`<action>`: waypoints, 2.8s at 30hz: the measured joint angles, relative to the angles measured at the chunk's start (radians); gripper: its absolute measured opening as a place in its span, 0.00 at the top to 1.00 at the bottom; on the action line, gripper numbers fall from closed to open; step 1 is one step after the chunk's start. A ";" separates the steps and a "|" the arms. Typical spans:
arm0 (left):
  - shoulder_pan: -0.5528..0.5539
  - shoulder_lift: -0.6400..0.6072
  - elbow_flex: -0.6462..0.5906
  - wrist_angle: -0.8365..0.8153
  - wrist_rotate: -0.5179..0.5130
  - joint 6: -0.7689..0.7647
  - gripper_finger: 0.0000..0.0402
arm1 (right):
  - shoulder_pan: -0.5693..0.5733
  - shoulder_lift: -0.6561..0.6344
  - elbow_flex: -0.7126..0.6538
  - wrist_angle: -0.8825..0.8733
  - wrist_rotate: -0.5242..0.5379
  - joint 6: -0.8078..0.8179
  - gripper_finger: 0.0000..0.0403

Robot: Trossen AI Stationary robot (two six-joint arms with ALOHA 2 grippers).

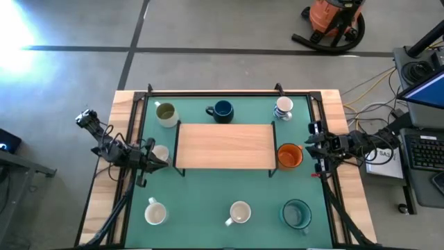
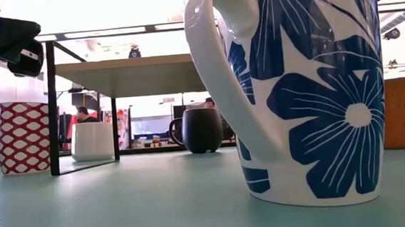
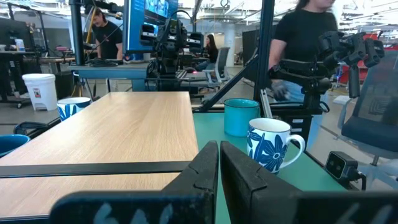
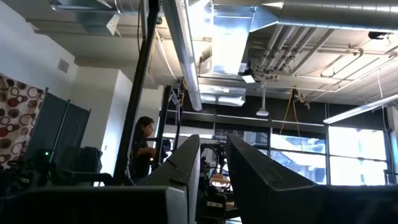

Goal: Place coffee mugs

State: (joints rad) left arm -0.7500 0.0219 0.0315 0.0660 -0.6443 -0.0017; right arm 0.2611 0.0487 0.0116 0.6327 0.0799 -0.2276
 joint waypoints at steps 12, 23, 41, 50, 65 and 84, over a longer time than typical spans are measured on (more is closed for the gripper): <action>0.000 0.000 0.000 0.000 0.000 0.000 1.00 | 0.000 0.000 0.000 0.000 0.000 0.000 0.83; 0.000 0.000 0.000 0.000 0.000 0.000 1.00 | 0.000 0.000 0.000 0.000 0.000 0.000 0.83; 0.000 0.000 0.000 0.000 0.000 0.000 1.00 | 0.000 0.000 0.000 0.000 0.000 0.000 0.83; 0.000 0.000 0.000 0.000 0.000 0.000 1.00 | 0.000 0.000 0.000 0.000 0.000 0.000 0.83; 0.000 0.000 0.000 0.000 0.000 0.000 1.00 | 0.000 0.000 0.000 0.000 0.000 0.000 0.83; 0.000 0.000 0.000 0.000 0.000 0.000 1.00 | 0.000 0.000 0.000 -0.016 0.138 0.067 0.83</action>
State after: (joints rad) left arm -0.7502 0.0216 0.0315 0.0662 -0.6442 -0.0017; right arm 0.2611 0.0490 0.0113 0.6165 0.2181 -0.1603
